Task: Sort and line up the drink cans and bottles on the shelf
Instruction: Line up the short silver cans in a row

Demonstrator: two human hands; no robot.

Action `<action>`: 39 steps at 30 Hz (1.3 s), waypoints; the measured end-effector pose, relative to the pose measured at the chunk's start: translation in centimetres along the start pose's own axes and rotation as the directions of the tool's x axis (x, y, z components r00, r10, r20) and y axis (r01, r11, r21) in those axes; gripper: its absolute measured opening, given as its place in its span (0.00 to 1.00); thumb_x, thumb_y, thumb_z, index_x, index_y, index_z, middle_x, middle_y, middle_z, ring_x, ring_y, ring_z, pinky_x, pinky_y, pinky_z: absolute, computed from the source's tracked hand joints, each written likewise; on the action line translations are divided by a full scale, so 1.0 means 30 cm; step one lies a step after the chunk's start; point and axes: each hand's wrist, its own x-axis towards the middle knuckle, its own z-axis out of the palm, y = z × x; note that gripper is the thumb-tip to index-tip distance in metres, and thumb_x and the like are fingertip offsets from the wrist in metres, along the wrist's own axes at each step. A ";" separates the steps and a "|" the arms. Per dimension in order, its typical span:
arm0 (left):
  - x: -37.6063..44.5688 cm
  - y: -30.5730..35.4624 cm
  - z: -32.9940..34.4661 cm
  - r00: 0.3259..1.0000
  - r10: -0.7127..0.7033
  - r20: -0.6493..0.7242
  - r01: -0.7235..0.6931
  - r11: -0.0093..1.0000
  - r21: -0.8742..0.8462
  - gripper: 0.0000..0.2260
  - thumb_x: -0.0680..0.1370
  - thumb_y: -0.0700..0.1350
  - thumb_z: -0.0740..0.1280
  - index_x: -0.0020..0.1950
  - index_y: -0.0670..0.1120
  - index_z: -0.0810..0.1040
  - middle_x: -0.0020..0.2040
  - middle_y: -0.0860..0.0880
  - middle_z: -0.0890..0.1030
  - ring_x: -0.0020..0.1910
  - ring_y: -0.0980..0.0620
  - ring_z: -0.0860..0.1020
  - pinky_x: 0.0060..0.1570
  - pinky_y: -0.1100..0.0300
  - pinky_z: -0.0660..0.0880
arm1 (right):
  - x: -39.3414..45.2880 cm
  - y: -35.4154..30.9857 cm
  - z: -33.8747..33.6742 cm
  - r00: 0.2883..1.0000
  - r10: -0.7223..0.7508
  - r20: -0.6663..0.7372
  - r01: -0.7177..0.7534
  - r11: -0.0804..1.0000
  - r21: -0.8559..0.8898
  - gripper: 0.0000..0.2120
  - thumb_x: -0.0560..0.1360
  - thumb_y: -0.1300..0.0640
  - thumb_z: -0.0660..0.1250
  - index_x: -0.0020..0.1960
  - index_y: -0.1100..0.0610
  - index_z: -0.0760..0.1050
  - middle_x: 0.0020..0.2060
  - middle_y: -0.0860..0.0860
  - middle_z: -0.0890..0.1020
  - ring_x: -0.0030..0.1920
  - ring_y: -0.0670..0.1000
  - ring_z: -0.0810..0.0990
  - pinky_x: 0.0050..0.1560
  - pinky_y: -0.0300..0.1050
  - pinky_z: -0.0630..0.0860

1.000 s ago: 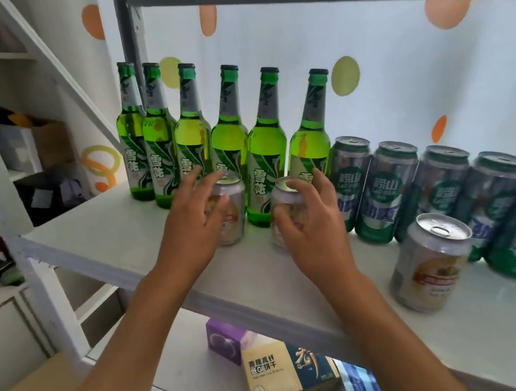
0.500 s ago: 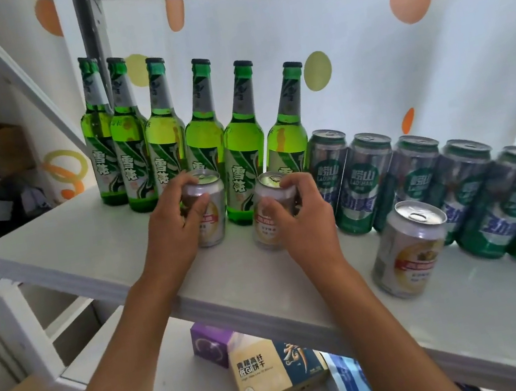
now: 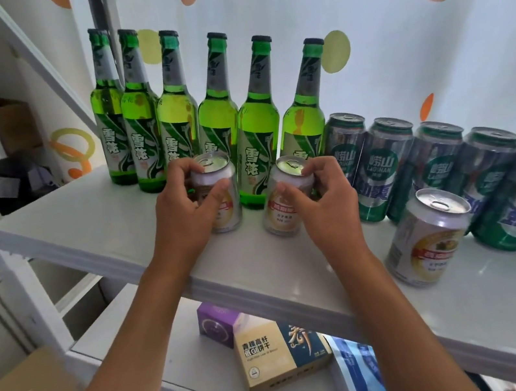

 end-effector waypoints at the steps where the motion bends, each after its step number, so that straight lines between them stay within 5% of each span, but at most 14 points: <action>1: -0.004 0.003 -0.002 1.000 0.005 -0.007 -0.005 1.000 0.002 0.16 0.72 0.59 0.72 0.53 0.56 0.69 0.51 0.58 0.79 0.50 0.58 0.80 0.43 0.65 0.78 | -0.004 0.001 -0.003 1.000 0.004 0.001 -0.004 1.000 0.009 0.15 0.71 0.51 0.77 0.50 0.51 0.71 0.47 0.50 0.83 0.49 0.51 0.83 0.49 0.56 0.83; 7: -0.039 0.034 -0.013 0.992 0.124 -0.006 -0.123 0.988 0.094 0.16 0.73 0.59 0.72 0.53 0.56 0.70 0.50 0.61 0.79 0.48 0.65 0.78 0.43 0.76 0.71 | -0.022 -0.013 -0.015 0.996 -0.061 -0.058 0.061 0.998 -0.006 0.15 0.70 0.54 0.77 0.46 0.48 0.71 0.44 0.48 0.81 0.46 0.50 0.82 0.42 0.40 0.80; 12: -0.045 0.036 -0.017 0.988 0.151 0.043 -0.155 0.983 0.097 0.16 0.73 0.58 0.72 0.53 0.56 0.69 0.50 0.57 0.79 0.47 0.61 0.78 0.45 0.72 0.73 | -0.049 -0.029 -0.011 0.994 -0.078 -0.070 0.074 0.995 -0.066 0.15 0.71 0.55 0.77 0.47 0.51 0.70 0.46 0.56 0.81 0.50 0.60 0.81 0.47 0.60 0.81; 21: -0.064 0.110 -0.051 0.987 0.146 0.061 -0.142 0.987 -0.071 0.16 0.72 0.58 0.73 0.52 0.56 0.69 0.49 0.61 0.80 0.47 0.63 0.80 0.44 0.68 0.77 | -0.145 -0.119 -0.018 0.982 -0.162 -0.097 0.152 0.982 -0.110 0.14 0.69 0.48 0.78 0.46 0.43 0.72 0.45 0.53 0.82 0.49 0.54 0.84 0.50 0.55 0.83; 31: -0.113 0.381 -0.010 0.957 0.252 0.146 -0.241 0.967 -0.087 0.16 0.70 0.62 0.72 0.50 0.59 0.69 0.48 0.63 0.79 0.45 0.65 0.79 0.42 0.71 0.75 | -0.226 -0.338 -0.241 0.968 -0.210 -0.136 0.192 0.972 -0.132 0.16 0.70 0.57 0.78 0.45 0.46 0.71 0.46 0.57 0.82 0.51 0.57 0.82 0.49 0.61 0.82; 39: -0.218 0.696 0.144 0.941 0.288 0.178 -0.265 0.953 -0.145 0.17 0.68 0.63 0.72 0.49 0.61 0.70 0.47 0.59 0.82 0.46 0.60 0.82 0.44 0.51 0.80 | -0.380 -0.468 -0.560 0.944 -0.230 -0.236 0.205 0.971 -0.125 0.15 0.69 0.58 0.78 0.45 0.47 0.72 0.46 0.56 0.83 0.52 0.56 0.83 0.48 0.63 0.81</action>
